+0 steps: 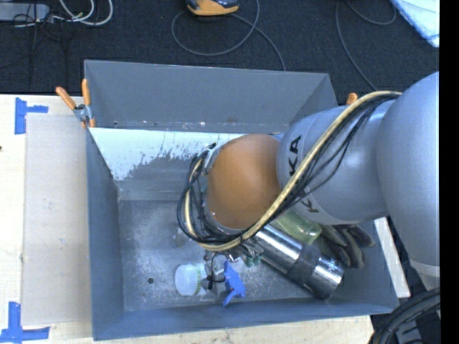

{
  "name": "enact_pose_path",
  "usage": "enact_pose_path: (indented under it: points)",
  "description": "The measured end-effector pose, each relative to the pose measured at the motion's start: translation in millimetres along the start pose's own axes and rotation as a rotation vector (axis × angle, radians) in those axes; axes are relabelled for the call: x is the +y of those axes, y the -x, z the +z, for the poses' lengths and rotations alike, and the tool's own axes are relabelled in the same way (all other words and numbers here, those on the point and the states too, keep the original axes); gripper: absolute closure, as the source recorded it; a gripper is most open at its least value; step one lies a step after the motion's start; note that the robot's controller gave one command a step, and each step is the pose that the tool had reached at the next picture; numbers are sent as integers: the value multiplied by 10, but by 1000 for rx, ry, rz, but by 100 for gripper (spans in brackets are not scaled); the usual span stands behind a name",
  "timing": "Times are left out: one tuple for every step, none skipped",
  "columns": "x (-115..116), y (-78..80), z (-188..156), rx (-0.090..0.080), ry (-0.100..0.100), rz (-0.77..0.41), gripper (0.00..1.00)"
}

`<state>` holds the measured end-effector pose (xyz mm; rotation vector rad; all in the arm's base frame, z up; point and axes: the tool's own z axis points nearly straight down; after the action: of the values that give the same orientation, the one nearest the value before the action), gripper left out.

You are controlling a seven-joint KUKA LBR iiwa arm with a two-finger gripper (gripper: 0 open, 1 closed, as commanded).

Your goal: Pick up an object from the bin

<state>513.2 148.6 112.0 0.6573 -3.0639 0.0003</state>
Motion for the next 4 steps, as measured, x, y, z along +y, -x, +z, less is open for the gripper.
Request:
enact_pose_path:
  points:
    - [50,-133,428,0,2,-564,100]
    - [49,-132,428,0,2,-563,100]
    - [54,-144,389,3,4,-563,100]
    - [64,-168,184,10,8,-564,100]
